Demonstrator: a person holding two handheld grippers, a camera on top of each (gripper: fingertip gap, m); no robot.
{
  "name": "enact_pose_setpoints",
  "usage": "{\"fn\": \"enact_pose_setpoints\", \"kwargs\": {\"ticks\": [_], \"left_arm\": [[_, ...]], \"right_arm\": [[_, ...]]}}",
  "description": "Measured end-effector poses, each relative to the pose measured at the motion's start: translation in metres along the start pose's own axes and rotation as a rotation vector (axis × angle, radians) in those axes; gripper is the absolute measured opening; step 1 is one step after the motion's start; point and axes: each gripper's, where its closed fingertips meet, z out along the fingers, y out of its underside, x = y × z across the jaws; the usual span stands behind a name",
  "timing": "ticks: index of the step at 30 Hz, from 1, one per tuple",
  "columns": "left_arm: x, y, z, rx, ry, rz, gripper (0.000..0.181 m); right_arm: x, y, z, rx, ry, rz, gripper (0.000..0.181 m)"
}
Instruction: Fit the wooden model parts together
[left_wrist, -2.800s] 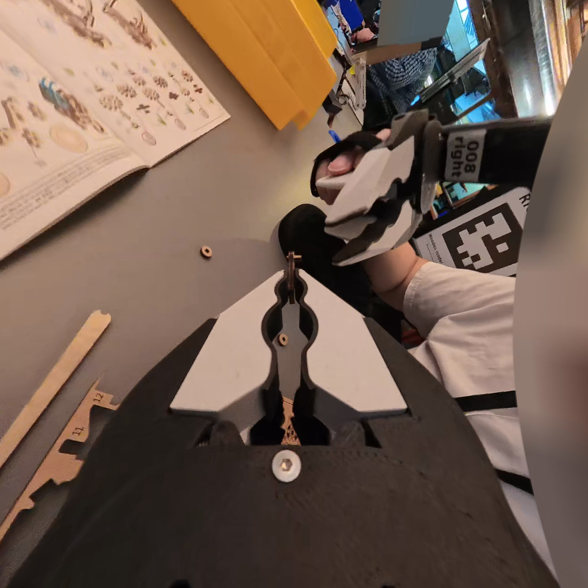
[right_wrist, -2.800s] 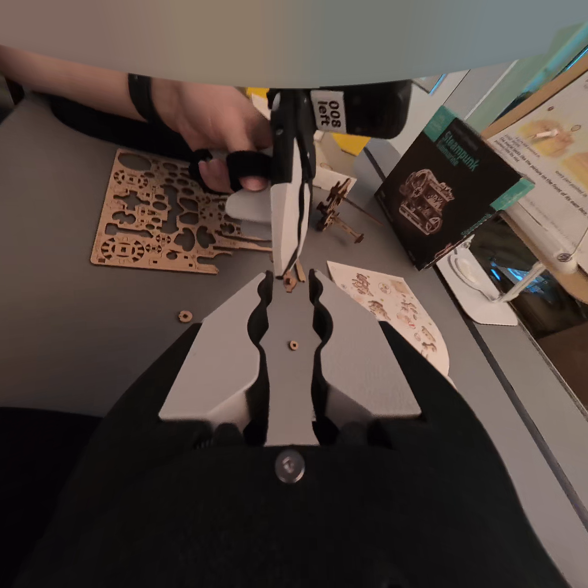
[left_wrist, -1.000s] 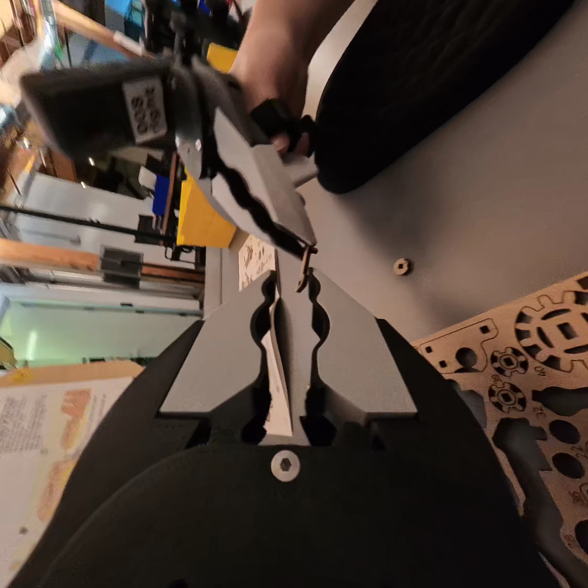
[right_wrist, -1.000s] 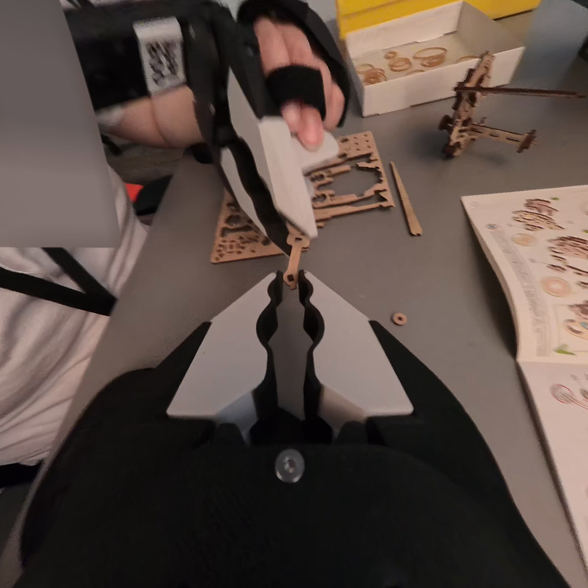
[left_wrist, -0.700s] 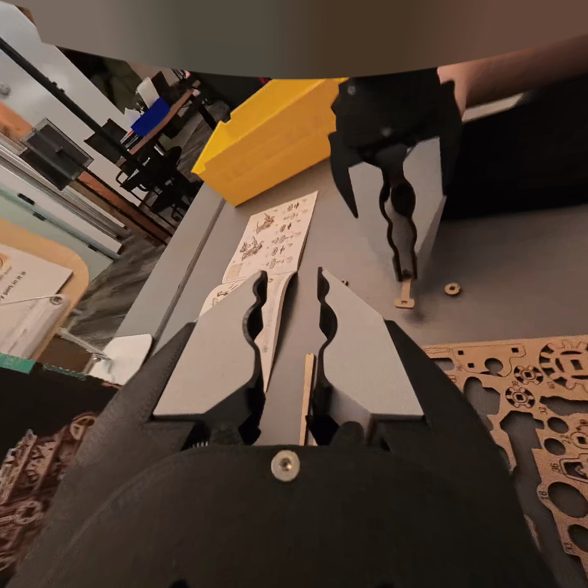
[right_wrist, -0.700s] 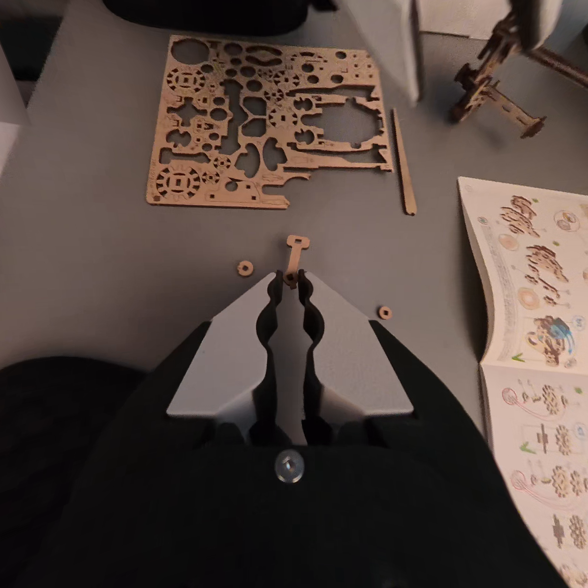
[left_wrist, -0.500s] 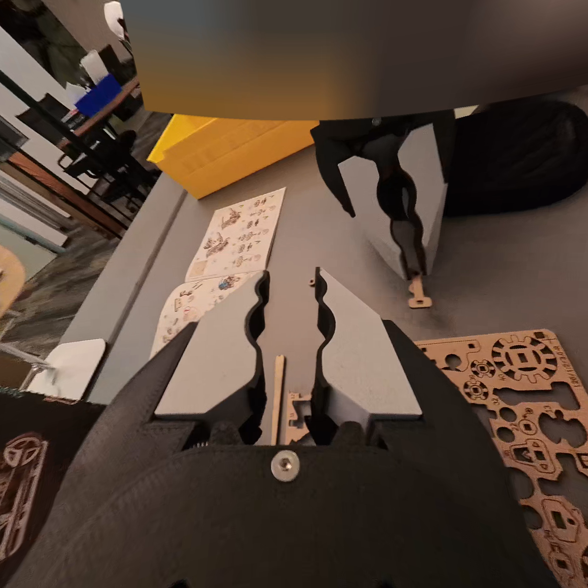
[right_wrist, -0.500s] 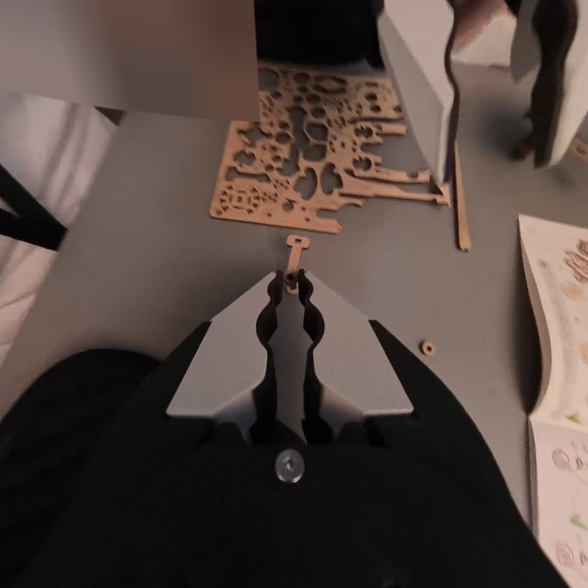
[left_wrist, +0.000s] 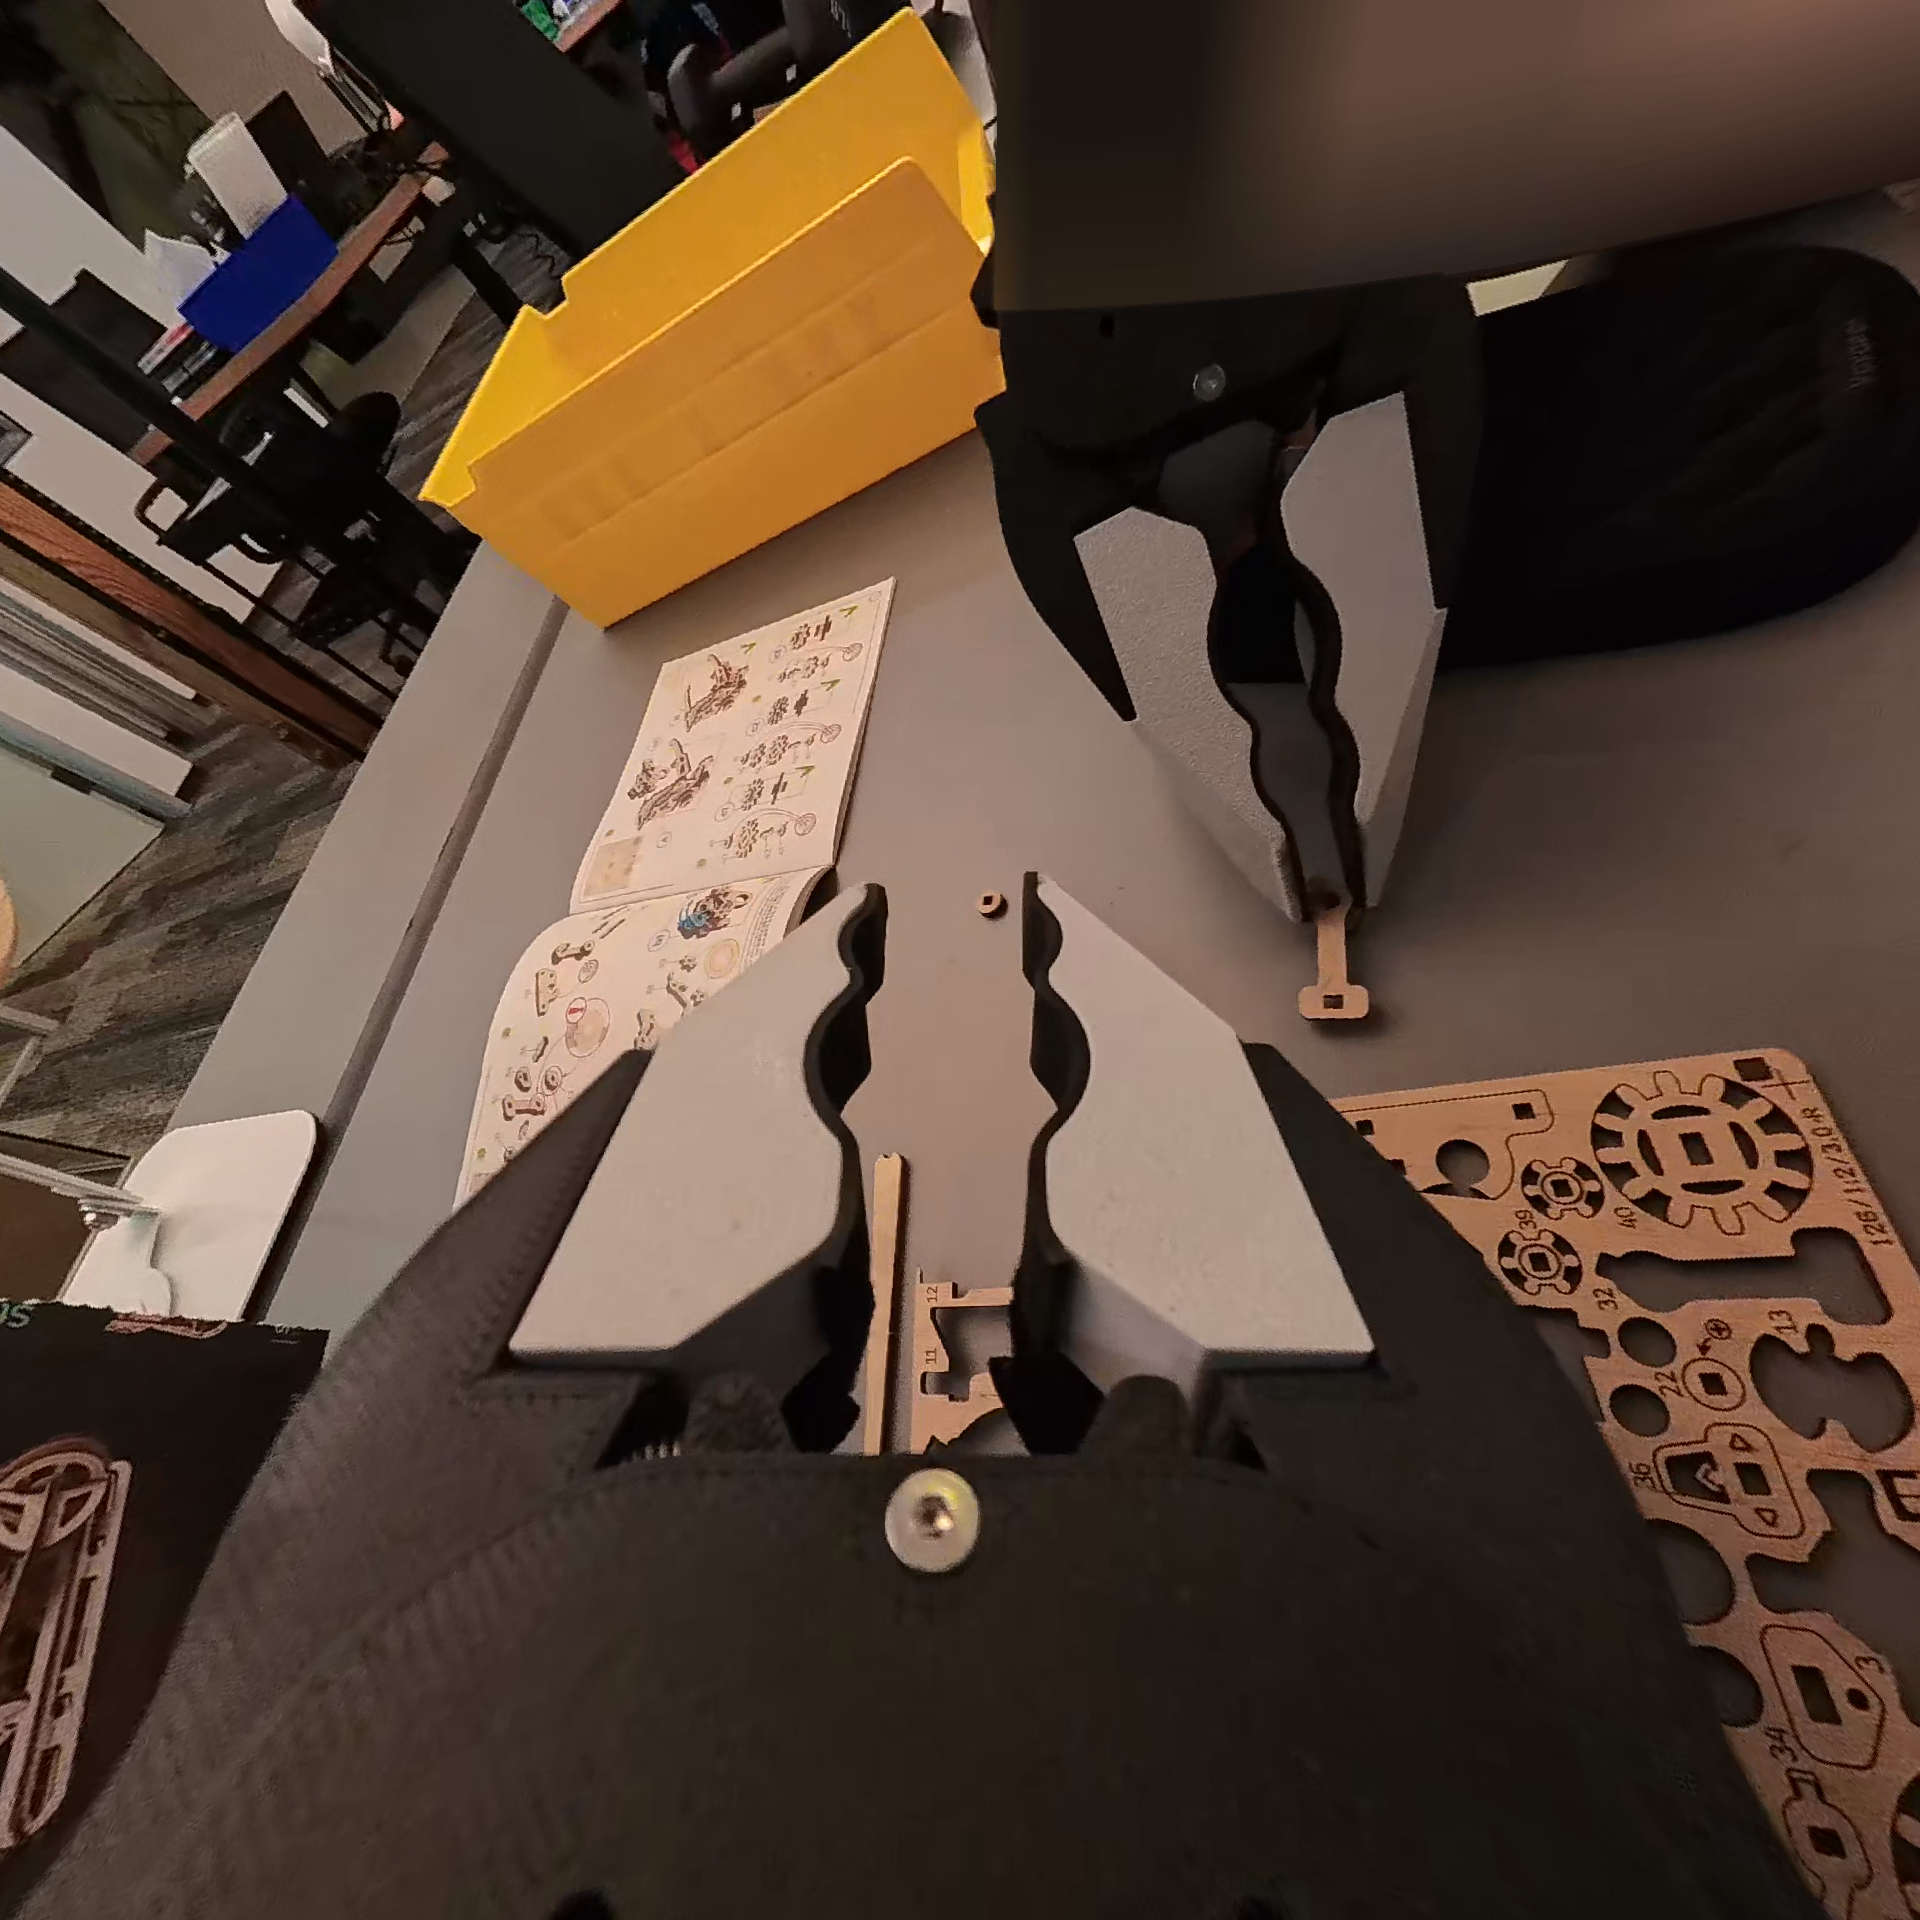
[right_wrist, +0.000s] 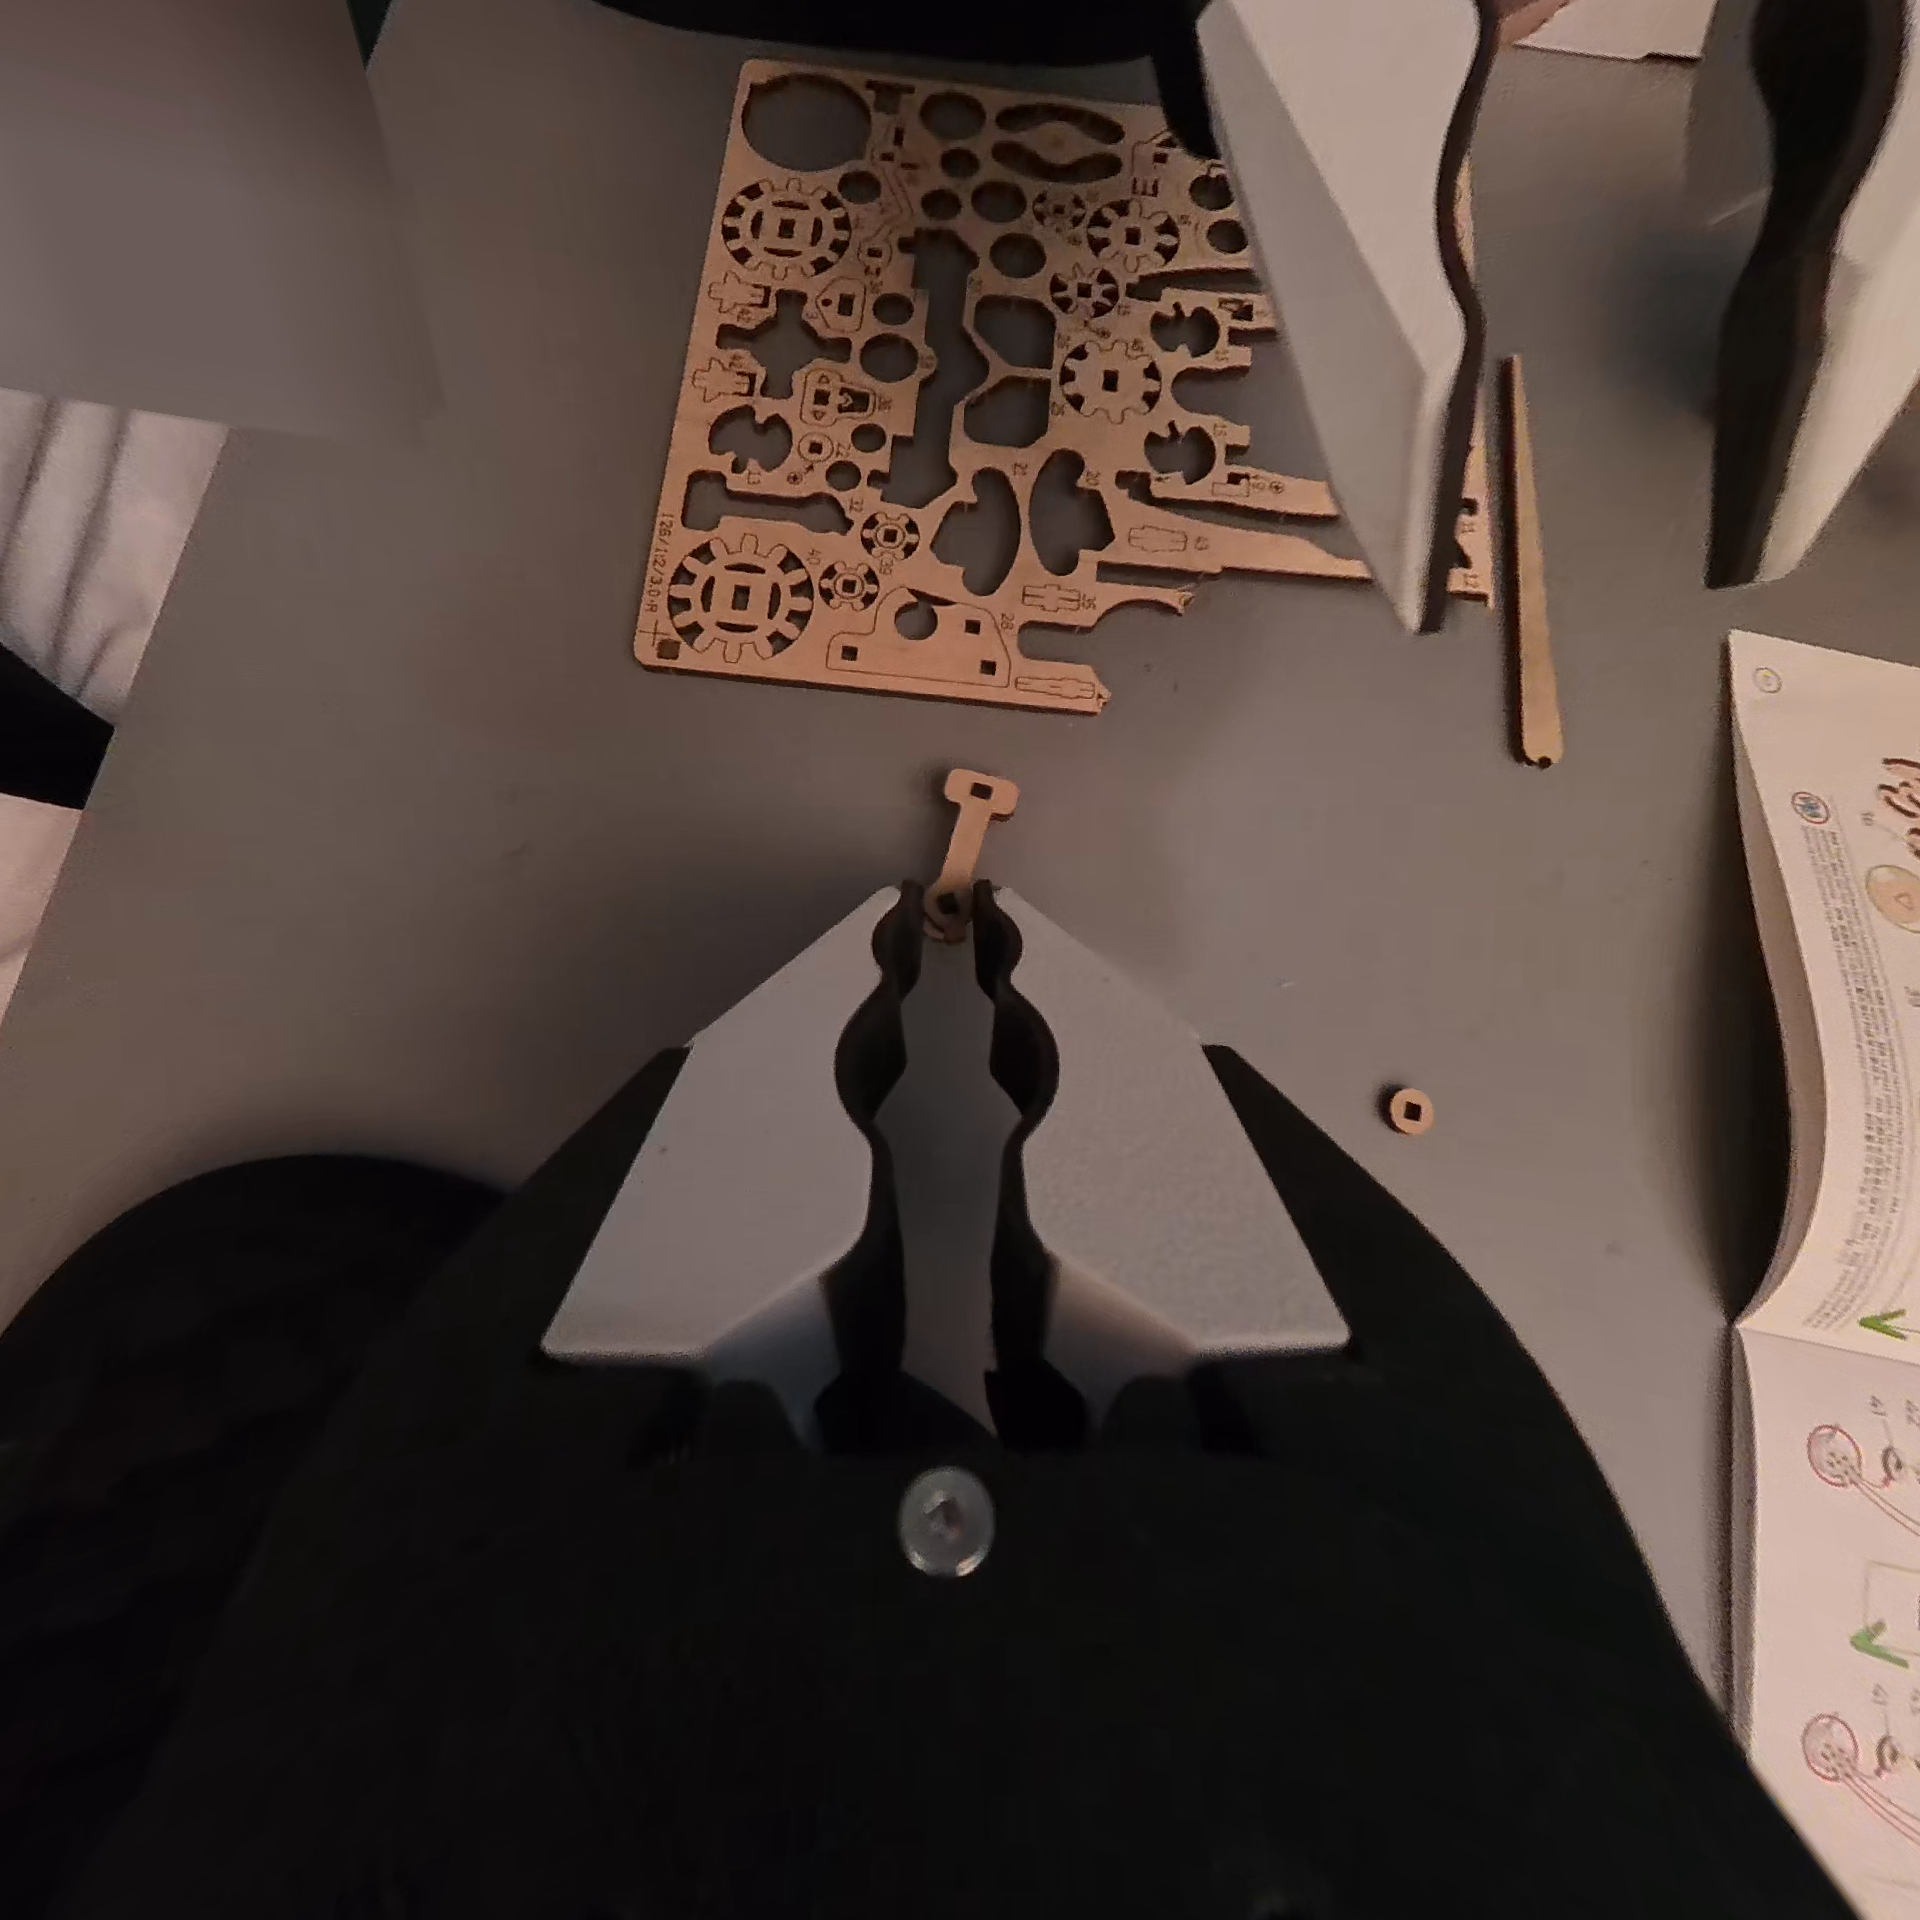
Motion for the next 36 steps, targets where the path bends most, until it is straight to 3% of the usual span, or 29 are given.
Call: {"fn": "enact_pose_setpoints", "kwargs": {"ticks": [21, 27, 31, 36], "left_arm": [[0.002, 0.002, 0.001, -0.019, 0.015, -0.026, 0.023], [0.005, 0.005, 0.002, -0.037, 0.034, -0.036, 0.023], [0.015, 0.006, 0.004, -0.044, 0.107, -0.074, 0.021], [0.031, 0.005, 0.011, -0.059, 0.187, -0.125, 0.024]], "right_arm": [[0.007, -0.001, -0.001, 0.02, -0.01, 0.151, 0.008], [0.013, -0.018, -0.02, 0.185, -0.115, 0.449, 0.008], [0.039, -0.009, -0.041, 0.259, -0.046, 0.574, 0.007], [0.066, -0.02, -0.078, 0.458, 0.065, 0.581, 0.007]]}}
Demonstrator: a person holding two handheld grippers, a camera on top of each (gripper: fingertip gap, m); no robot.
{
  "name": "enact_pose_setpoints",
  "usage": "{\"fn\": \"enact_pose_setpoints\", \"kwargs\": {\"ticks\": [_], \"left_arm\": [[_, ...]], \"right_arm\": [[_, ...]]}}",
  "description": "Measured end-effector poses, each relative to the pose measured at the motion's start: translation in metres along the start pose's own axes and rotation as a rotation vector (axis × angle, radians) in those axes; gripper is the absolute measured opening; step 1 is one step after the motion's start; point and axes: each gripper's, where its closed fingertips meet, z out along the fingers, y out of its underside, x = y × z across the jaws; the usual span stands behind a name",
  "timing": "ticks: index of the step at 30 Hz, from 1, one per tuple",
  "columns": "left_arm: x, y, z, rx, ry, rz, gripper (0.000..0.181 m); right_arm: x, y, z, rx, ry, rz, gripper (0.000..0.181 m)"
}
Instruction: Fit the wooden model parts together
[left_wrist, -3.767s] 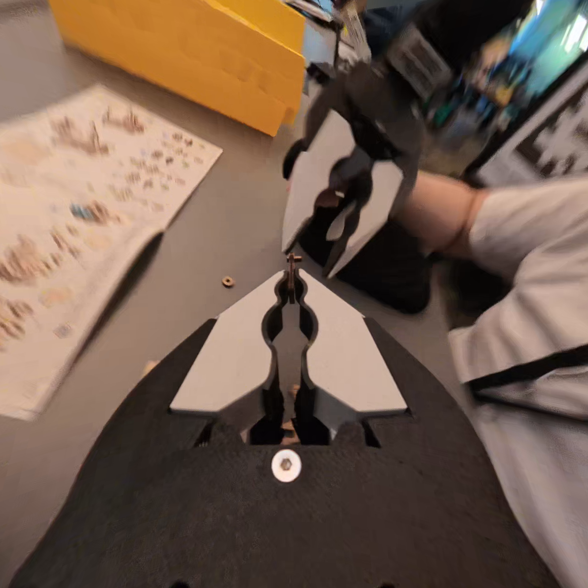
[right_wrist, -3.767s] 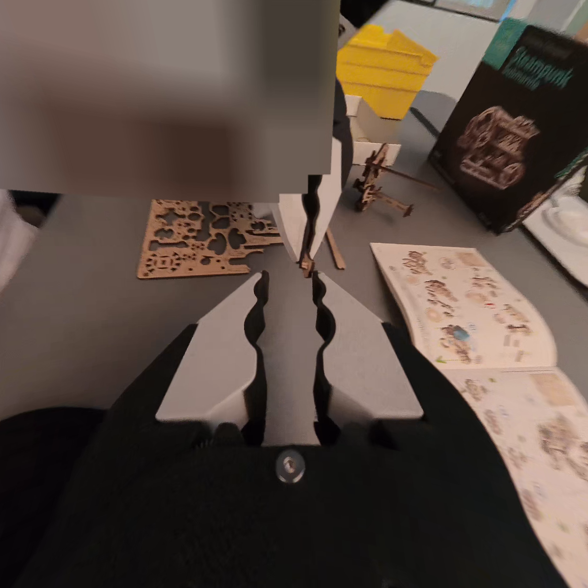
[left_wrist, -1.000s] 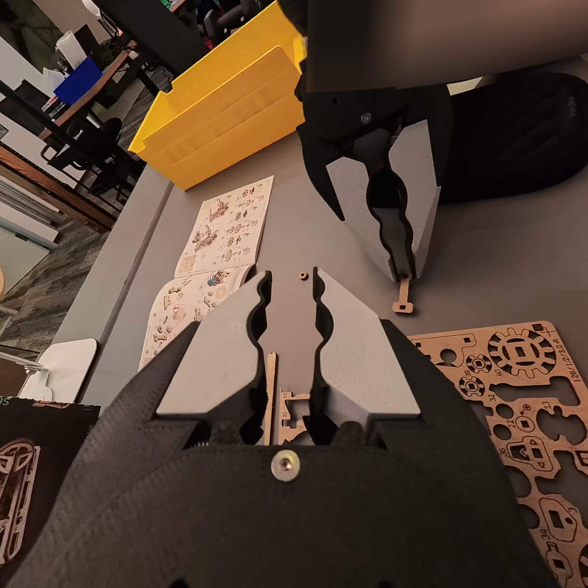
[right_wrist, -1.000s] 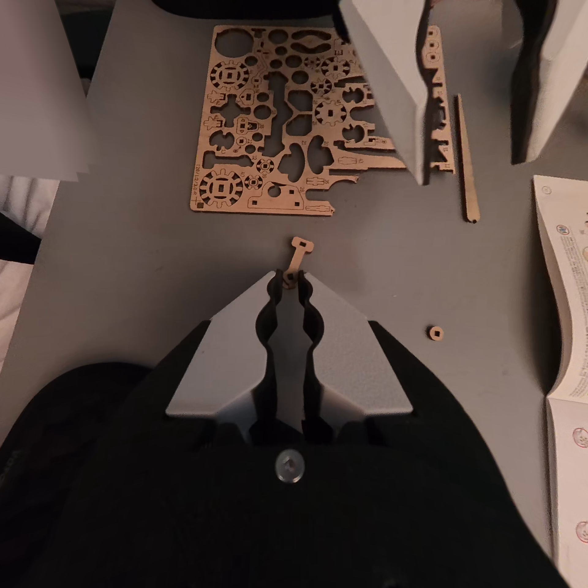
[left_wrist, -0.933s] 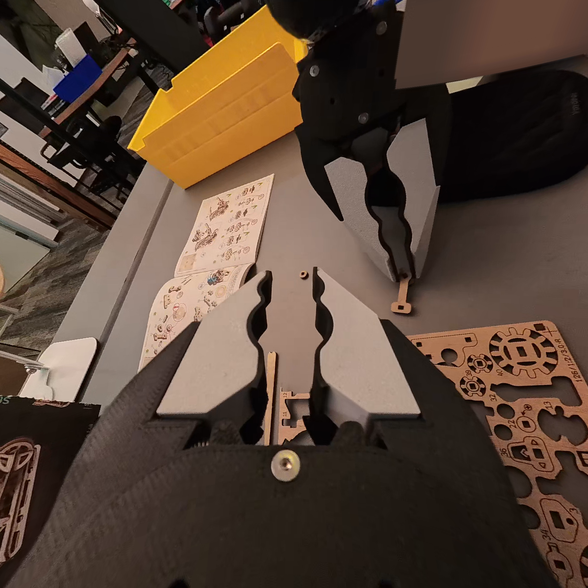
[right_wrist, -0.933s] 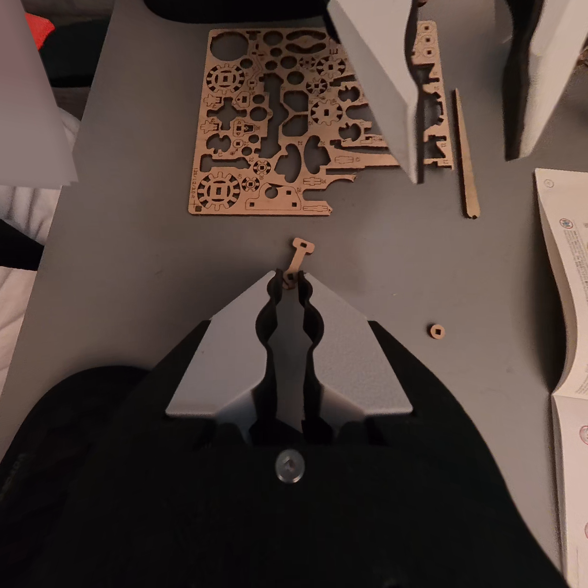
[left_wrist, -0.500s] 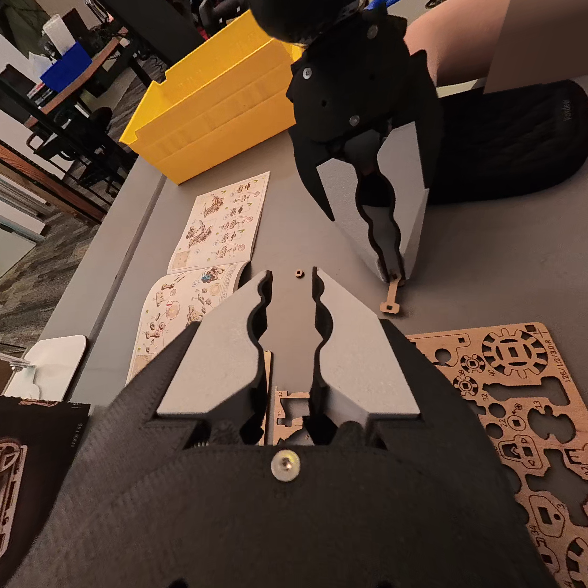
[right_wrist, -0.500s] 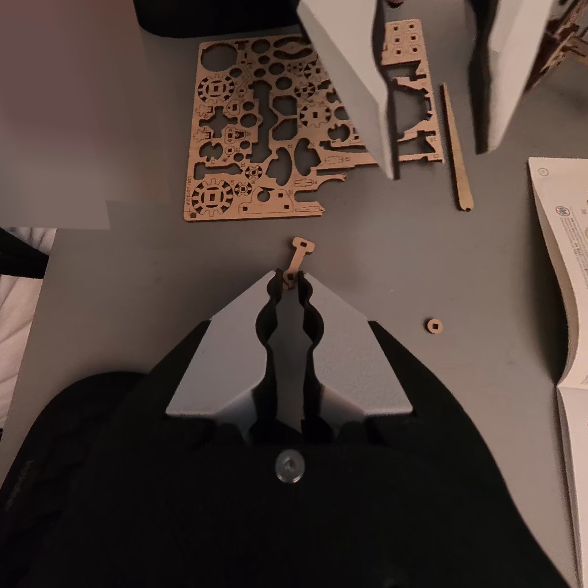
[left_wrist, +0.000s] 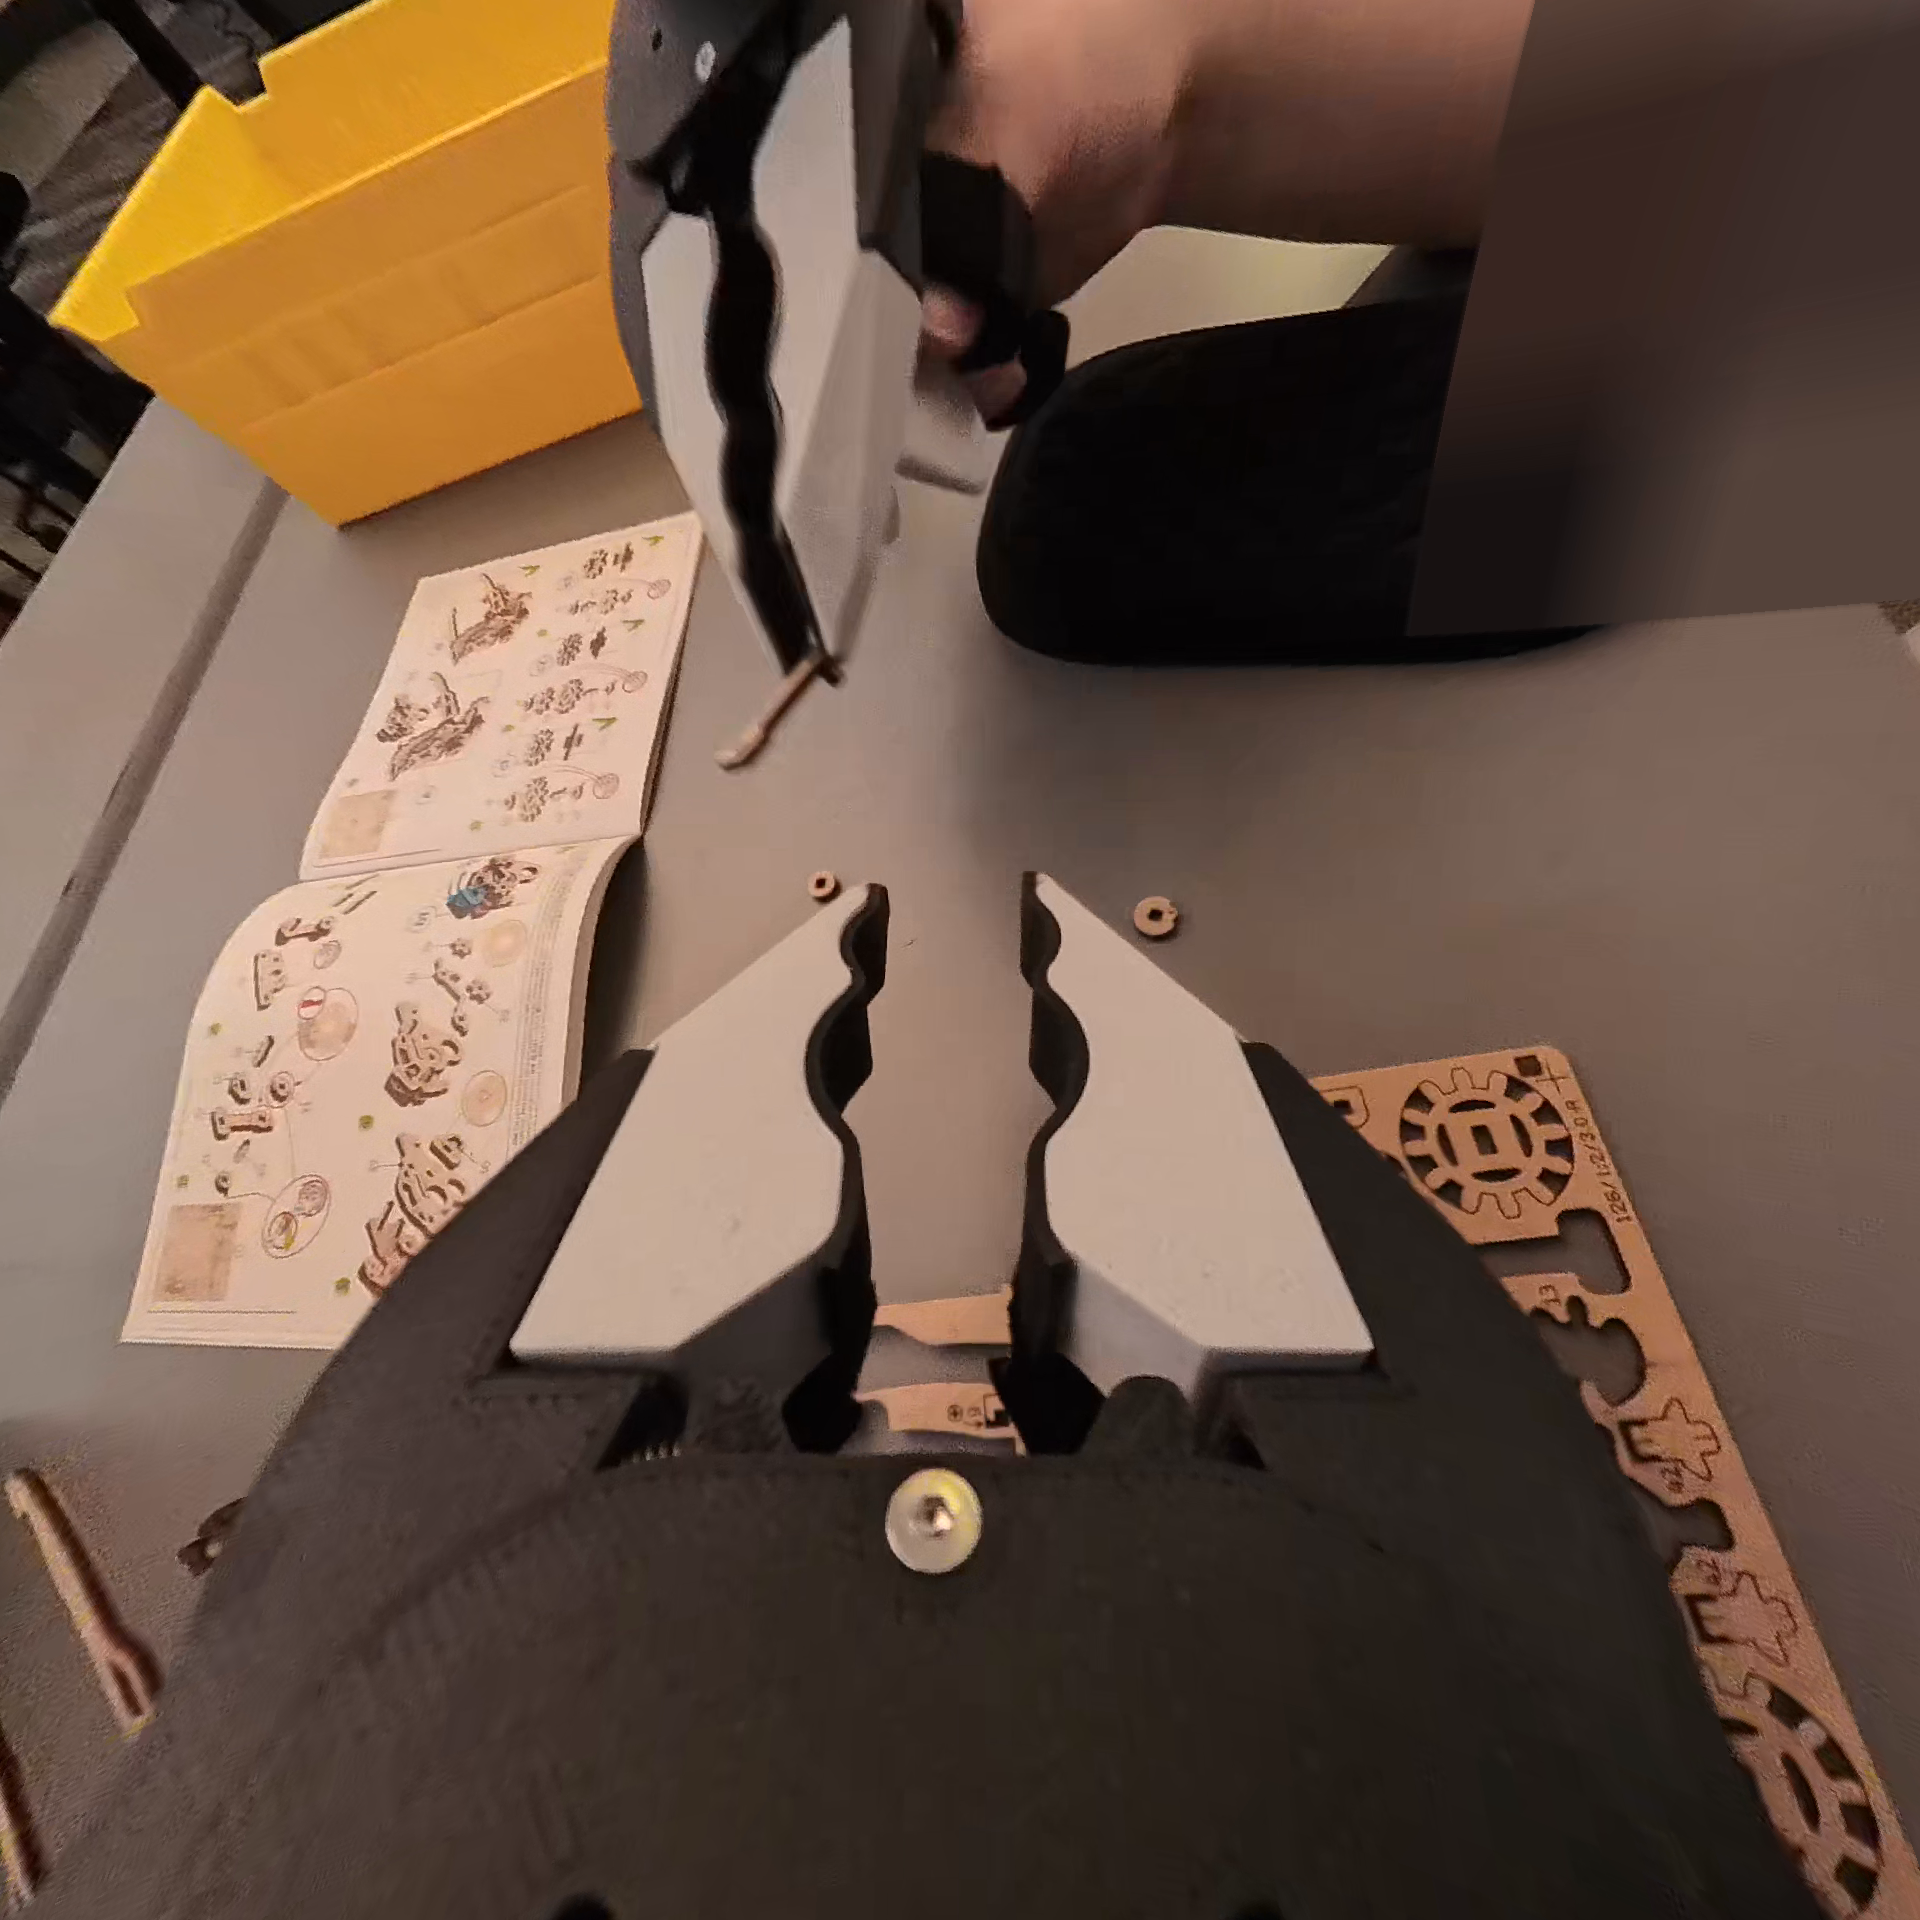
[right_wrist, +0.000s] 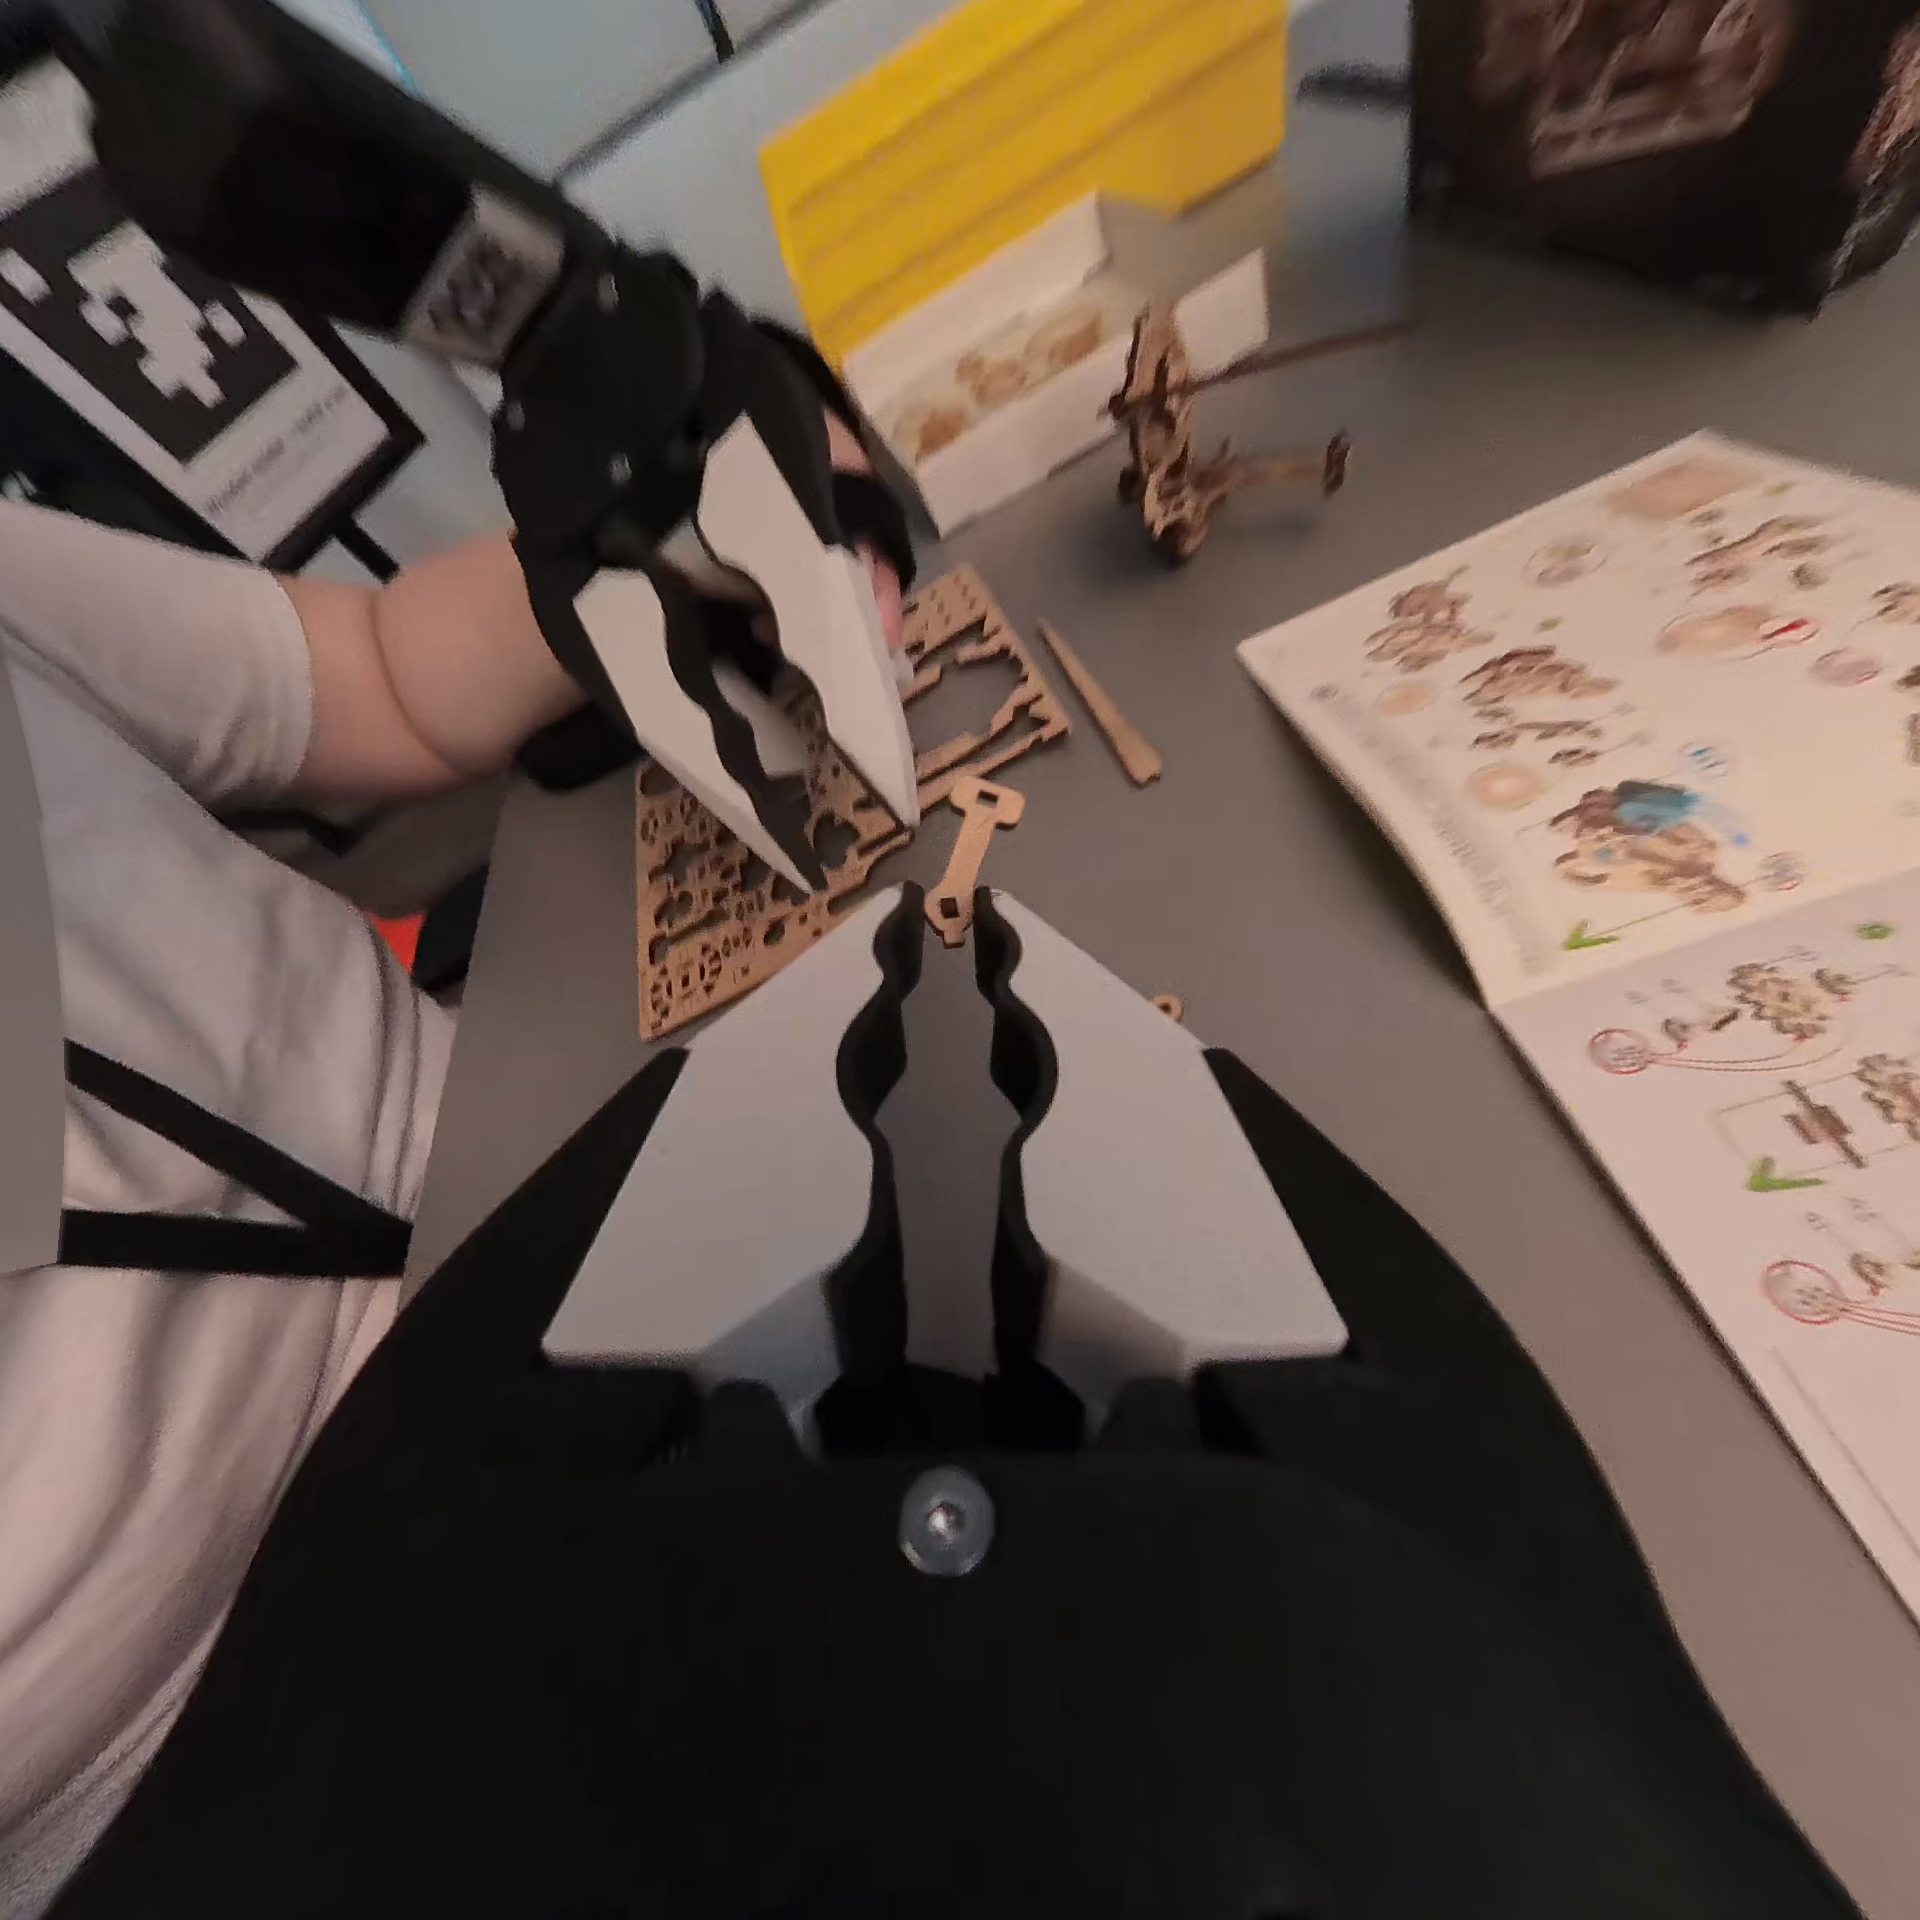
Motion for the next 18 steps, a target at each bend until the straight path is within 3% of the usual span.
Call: {"fn": "enact_pose_setpoints", "kwargs": {"ticks": [3, 6, 8, 10, 12, 18], "left_arm": [[-0.013, 0.001, 0.004, -0.01, -0.076, -0.034, 0.023], [-0.028, -0.003, 0.006, 0.027, -0.129, -0.167, 0.019], [-0.031, 0.001, 0.008, 0.017, -0.113, -0.265, 0.017], [-0.035, 0.012, 0.009, -0.026, -0.109, -0.304, 0.019], [-0.034, 0.019, 0.012, -0.042, -0.097, -0.311, 0.021], [0.0, 0.03, 0.023, -0.124, 0.059, -0.146, 0.026]], "right_arm": [[0.005, -0.015, -0.011, 0.119, -0.013, -0.009, 0.007], [0.002, -0.018, -0.012, 0.148, 0.029, -0.245, 0.007], [0.004, 0.0, -0.002, 0.029, 0.094, -0.403, 0.008], [0.009, 0.025, 0.013, -0.136, 0.119, -0.394, 0.008], [0.0, 0.04, 0.029, -0.201, 0.075, -0.424, 0.008], [0.001, 0.056, 0.043, -0.33, 0.12, -0.555, 0.008]]}}
